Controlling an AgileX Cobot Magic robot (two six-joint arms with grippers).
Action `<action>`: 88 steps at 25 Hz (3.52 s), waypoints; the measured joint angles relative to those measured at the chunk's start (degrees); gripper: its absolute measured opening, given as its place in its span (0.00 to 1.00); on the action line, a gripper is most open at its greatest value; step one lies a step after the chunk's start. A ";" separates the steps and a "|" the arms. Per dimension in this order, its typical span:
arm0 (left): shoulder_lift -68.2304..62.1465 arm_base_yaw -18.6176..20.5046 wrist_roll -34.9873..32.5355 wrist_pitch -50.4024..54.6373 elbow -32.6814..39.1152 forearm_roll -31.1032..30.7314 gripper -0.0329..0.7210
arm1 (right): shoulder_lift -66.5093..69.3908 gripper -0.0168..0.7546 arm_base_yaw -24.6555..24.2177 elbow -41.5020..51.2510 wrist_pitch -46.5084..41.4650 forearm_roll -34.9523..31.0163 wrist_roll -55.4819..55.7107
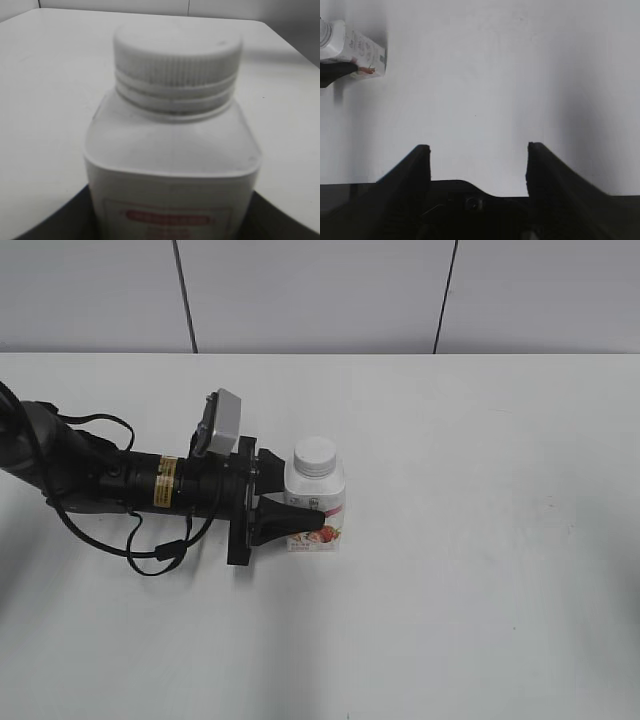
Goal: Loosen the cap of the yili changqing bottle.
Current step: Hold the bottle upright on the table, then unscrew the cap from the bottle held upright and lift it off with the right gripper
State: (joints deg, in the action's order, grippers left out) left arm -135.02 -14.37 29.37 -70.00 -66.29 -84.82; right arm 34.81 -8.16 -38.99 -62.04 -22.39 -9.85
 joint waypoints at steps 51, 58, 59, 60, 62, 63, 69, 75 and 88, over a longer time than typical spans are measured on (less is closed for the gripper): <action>0.00 0.06 0.00 -0.29 -0.16 -0.91 0.54 | 88.45 0.64 42.00 -68.63 -7.55 4.84 33.95; 0.00 0.06 0.00 -0.29 -0.16 -0.95 0.54 | 88.50 0.64 42.26 -68.63 -7.63 6.02 34.93; 0.00 0.06 0.00 -0.29 -0.16 -0.95 0.54 | 88.50 0.64 42.30 -68.63 -7.63 6.24 34.99; 0.00 0.06 0.00 -0.29 -0.16 -0.95 0.54 | 88.50 0.64 42.36 -68.58 -7.63 6.59 35.06; 0.00 0.06 0.00 -0.29 -0.16 -0.95 0.54 | 88.56 0.64 42.54 -68.58 -7.63 6.98 35.13; 0.00 0.06 0.00 -0.29 -0.16 -0.95 0.54 | 88.78 0.64 42.60 -68.58 -7.63 7.01 35.13; 0.00 0.06 0.00 -0.29 -0.16 -0.97 0.54 | 89.57 0.64 42.65 -68.45 -7.63 6.96 35.17; 0.00 0.06 0.00 -0.29 -0.16 -1.02 0.54 | 89.57 0.61 42.81 -68.45 -7.63 6.96 35.19; 0.00 0.06 0.00 -0.29 -0.16 -1.08 0.54 | 89.57 0.56 43.20 -68.45 -7.92 7.24 34.99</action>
State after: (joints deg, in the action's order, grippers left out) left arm -135.02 -14.31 29.37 -70.29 -66.45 -85.90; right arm 124.38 35.04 -107.44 -69.95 -15.15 25.15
